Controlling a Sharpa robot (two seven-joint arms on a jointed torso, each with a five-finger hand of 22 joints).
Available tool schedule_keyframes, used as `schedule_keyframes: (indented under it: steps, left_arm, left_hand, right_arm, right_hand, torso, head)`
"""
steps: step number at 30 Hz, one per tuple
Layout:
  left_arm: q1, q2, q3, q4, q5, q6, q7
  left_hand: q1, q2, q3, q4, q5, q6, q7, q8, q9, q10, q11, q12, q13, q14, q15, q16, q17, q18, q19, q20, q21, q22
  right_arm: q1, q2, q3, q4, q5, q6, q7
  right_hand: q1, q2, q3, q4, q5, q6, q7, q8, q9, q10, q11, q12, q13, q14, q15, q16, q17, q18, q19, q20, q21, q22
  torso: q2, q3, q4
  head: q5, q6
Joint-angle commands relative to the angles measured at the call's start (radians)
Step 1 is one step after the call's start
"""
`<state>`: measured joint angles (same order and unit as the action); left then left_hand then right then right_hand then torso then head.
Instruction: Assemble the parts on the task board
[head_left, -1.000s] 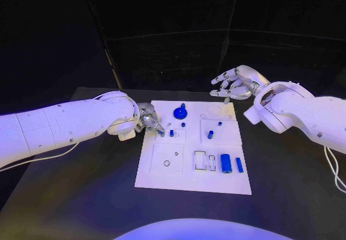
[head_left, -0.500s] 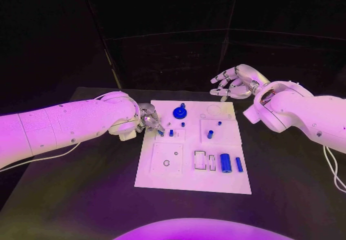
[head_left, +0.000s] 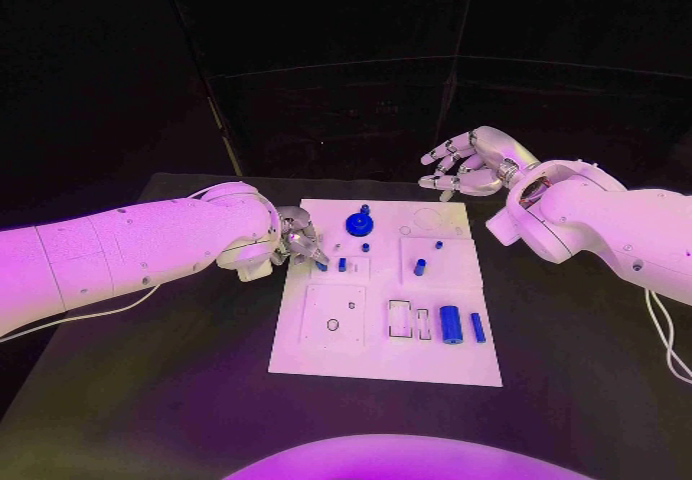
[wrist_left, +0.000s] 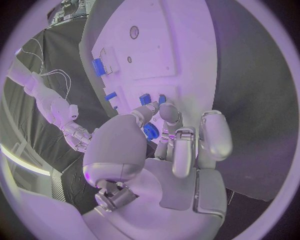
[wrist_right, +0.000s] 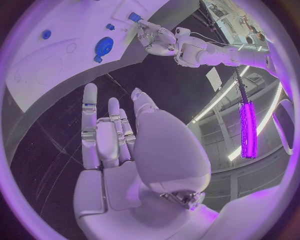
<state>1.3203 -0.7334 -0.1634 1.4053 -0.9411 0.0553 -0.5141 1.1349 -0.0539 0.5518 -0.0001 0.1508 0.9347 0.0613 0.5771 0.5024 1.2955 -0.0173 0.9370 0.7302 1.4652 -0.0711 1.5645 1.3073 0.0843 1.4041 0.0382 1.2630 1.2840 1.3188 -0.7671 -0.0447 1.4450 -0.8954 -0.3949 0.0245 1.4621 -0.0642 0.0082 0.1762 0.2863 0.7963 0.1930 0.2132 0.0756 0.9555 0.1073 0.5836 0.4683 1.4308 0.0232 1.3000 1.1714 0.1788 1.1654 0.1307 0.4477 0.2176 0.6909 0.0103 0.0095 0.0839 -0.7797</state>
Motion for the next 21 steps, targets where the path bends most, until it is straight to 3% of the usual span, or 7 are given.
schedule_keyframes:
  steps: [1, 21]
  left_arm:
    - [-0.001, 0.002, 0.0, 0.001, -0.005, 0.031, -0.007]
    - [-0.002, 0.011, 0.0, -0.005, -0.005, 0.051, -0.007]
  left_hand:
    - [0.001, 0.002, 0.128, -0.122, 0.006, 0.0, -0.004, 0.007, 0.001, 0.005, -0.003, -0.007, -0.001, 0.101, -0.004, -0.004, 0.242, -0.001, 0.003, -0.002, -0.001, -0.001]
    - [0.001, -0.003, 0.132, -0.125, 0.006, 0.002, -0.005, 0.009, 0.001, 0.009, -0.004, -0.002, 0.005, 0.101, -0.004, -0.003, 0.245, -0.002, 0.003, -0.002, -0.001, -0.001]
  right_arm:
    - [0.002, 0.001, 0.001, 0.0, 0.005, -0.003, 0.011]
    - [0.002, 0.002, 0.001, 0.0, 0.005, 0.0, 0.009]
  right_hand:
    - [0.012, -0.002, 0.0, 0.005, -0.002, -0.003, 0.001, 0.006, -0.001, -0.001, 0.002, -0.004, -0.001, 0.0, 0.005, 0.005, 0.001, 0.005, 0.004, 0.0, -0.003, -0.001]
    - [0.013, -0.002, -0.001, 0.005, -0.001, -0.005, 0.001, 0.008, -0.002, 0.001, 0.002, -0.005, -0.011, 0.0, 0.005, 0.005, 0.0, 0.005, 0.01, 0.0, -0.012, -0.007]
  torso:
    - [0.0, -0.0001, 0.0004]
    - [0.0, 0.0004, 0.0004]
  head:
    - [0.0, -0.001]
    - [0.0, -0.001]
